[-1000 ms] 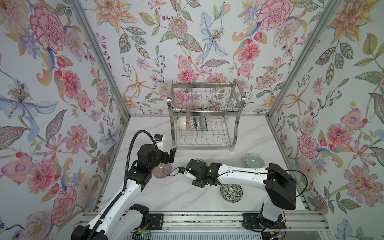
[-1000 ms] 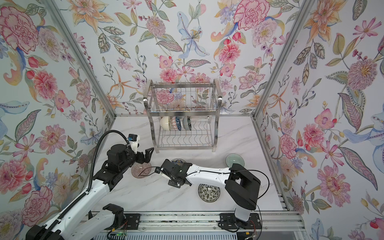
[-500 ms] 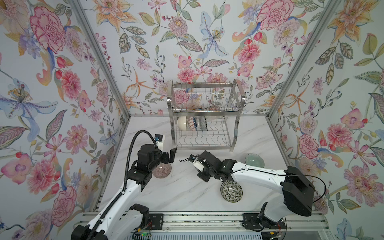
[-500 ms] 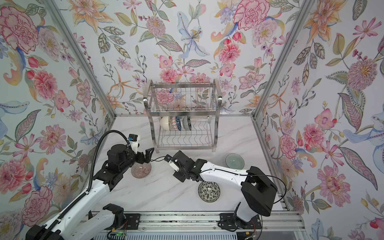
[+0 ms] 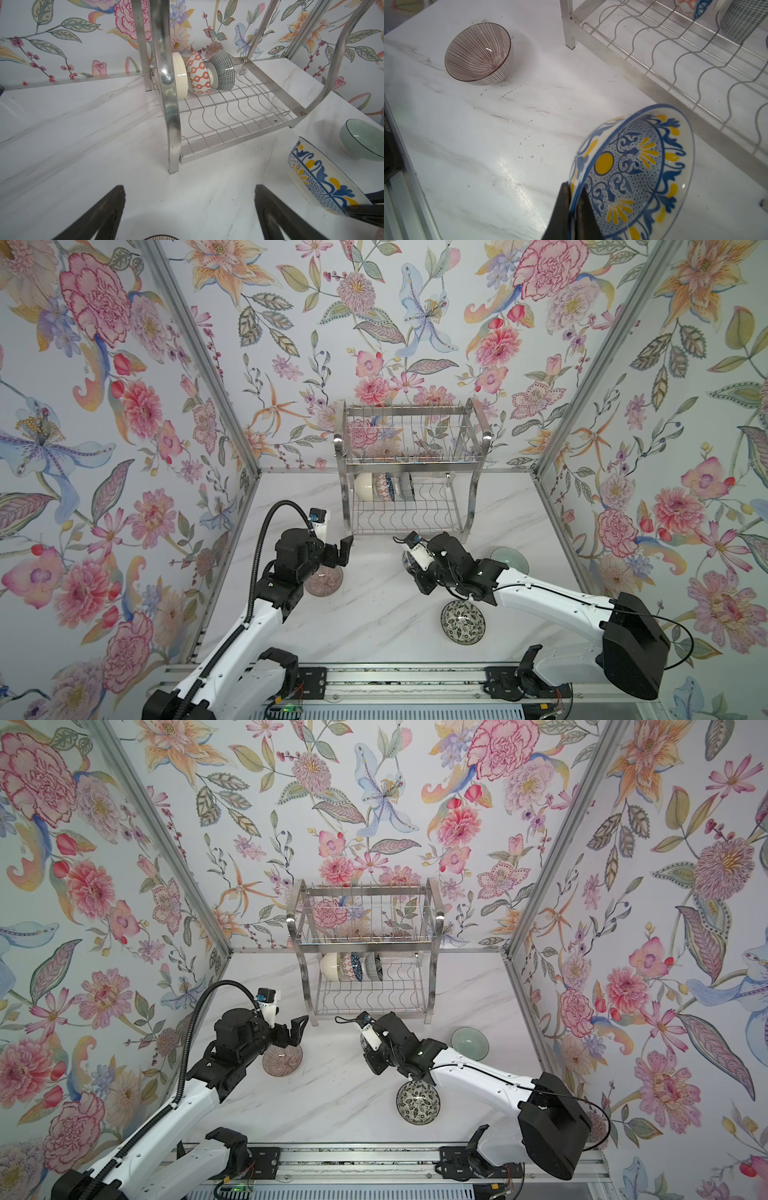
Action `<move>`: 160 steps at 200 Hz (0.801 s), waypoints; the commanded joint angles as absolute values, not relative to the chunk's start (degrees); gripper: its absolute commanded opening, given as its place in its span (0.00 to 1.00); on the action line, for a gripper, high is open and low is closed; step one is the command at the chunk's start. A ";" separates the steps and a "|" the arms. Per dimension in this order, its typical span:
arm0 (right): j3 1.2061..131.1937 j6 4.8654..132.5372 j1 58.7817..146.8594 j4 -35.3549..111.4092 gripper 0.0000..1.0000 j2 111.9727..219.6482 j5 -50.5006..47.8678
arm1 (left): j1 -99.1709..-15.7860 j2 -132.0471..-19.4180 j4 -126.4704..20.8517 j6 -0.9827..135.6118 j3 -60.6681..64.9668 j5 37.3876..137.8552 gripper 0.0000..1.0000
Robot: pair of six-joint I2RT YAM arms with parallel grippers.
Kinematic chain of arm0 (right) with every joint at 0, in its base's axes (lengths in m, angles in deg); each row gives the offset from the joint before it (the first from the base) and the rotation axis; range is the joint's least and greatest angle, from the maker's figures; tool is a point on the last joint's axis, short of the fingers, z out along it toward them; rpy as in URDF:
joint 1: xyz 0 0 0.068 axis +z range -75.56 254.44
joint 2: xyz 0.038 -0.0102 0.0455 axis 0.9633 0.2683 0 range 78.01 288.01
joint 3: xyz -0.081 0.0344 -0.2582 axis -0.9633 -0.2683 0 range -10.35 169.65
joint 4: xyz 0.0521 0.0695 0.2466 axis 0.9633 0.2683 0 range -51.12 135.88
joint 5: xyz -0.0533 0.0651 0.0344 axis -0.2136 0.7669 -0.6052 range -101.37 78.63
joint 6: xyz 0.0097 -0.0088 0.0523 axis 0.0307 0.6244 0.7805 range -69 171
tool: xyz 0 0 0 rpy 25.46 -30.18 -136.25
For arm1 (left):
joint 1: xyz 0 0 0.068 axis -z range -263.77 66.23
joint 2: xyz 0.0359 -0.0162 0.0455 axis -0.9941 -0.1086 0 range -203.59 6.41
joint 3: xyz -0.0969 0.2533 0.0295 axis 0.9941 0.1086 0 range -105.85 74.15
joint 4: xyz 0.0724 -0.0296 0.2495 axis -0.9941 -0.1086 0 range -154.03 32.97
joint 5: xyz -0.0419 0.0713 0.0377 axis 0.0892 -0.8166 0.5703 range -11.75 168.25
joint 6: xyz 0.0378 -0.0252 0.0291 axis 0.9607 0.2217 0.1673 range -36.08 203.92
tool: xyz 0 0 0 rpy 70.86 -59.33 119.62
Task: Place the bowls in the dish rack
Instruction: 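Lift the blue-and-yellow bowl on edge with the right gripper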
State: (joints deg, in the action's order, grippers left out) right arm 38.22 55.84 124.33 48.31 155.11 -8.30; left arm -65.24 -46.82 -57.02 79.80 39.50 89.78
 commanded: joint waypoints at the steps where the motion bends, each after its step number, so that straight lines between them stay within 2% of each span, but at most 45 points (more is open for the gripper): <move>1: 36.86 59.27 123.00 43.32 0.03 152.39 -5.34 | -64.38 -46.09 -57.73 80.58 38.74 89.28 0.99; 44: 32.72 63.04 118.15 41.87 0.03 146.45 -3.42 | -64.32 -46.31 -57.62 80.58 38.69 89.57 0.99; 96: 28.49 69.15 106.36 42.11 0.03 137.40 0.67 | -64.30 -46.05 -57.73 80.67 38.59 89.67 0.99; 120: 28.14 71.34 100.19 43.82 0.02 135.39 1.60 | -64.34 -45.90 -57.80 80.76 38.69 89.52 0.99; 160: 29.48 72.27 95.05 46.70 0.03 134.11 0.52 | -64.27 -45.69 -57.78 80.76 38.64 89.32 0.99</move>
